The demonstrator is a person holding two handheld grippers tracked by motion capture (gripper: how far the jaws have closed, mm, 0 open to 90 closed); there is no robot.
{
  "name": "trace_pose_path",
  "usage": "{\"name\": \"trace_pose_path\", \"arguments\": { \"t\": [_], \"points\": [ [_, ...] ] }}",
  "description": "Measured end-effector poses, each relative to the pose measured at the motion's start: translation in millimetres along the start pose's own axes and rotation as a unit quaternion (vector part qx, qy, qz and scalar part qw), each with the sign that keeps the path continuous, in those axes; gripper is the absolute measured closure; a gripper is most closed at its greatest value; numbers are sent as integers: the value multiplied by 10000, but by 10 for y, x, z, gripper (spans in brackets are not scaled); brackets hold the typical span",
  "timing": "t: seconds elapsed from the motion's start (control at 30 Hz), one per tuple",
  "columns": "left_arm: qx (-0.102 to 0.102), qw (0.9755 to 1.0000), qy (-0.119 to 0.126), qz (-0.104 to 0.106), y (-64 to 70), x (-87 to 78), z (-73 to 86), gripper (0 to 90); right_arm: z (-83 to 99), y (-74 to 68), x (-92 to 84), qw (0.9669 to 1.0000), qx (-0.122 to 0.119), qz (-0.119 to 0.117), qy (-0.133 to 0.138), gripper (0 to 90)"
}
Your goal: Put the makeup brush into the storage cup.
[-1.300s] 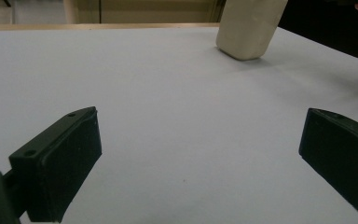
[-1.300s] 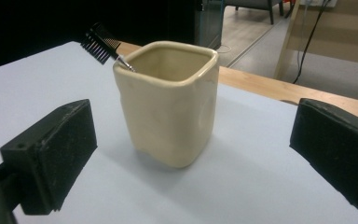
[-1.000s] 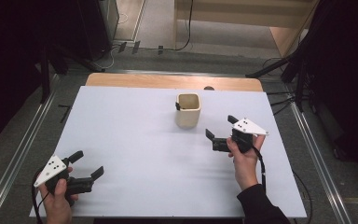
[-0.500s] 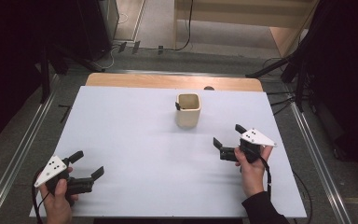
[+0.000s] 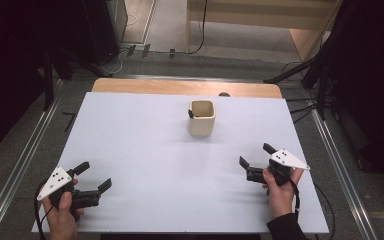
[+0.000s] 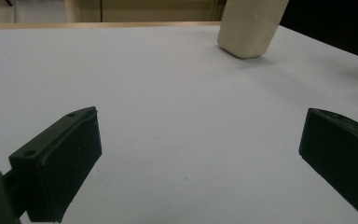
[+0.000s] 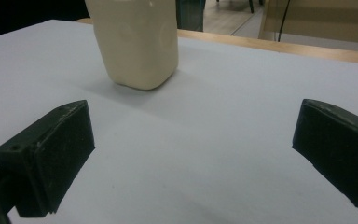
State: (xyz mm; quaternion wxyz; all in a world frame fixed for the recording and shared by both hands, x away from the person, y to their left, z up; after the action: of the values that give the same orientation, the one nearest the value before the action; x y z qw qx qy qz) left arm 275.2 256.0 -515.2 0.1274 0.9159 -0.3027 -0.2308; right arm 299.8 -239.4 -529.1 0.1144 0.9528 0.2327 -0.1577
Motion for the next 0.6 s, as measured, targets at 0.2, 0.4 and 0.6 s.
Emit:
{"name": "trace_pose_path", "arguments": {
  "t": [0.2, 0.4, 0.6],
  "points": [
    [0, 10000, 10, -5, -2, 0, -3, 0, 87, 17, -115, 10000, 13, 74, -38, 0],
    [12, 10000, 2, -6, -2, -2, -3, 0, 138, 48, -227, 9999, 25, 167, -29, 0],
    [23, 10000, -3, -7, -4, -4, -3, 0, 193, 91, -351, 9997, 43, 258, -35, 0]
  ]
}}
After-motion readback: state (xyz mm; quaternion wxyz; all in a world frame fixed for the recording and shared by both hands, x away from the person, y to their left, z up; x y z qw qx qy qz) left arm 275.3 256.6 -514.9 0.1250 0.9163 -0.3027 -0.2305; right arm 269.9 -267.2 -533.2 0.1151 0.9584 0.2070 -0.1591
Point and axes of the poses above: each handheld gripper's, and its own axes: x roughly forward along the jaws, z roughly out of its underside, y roughly to its right, the point moved 7 cm from there along x, roughly forward along the jaws, and after that the axes turned 15 degrees about -x, right-handed, at the moved point
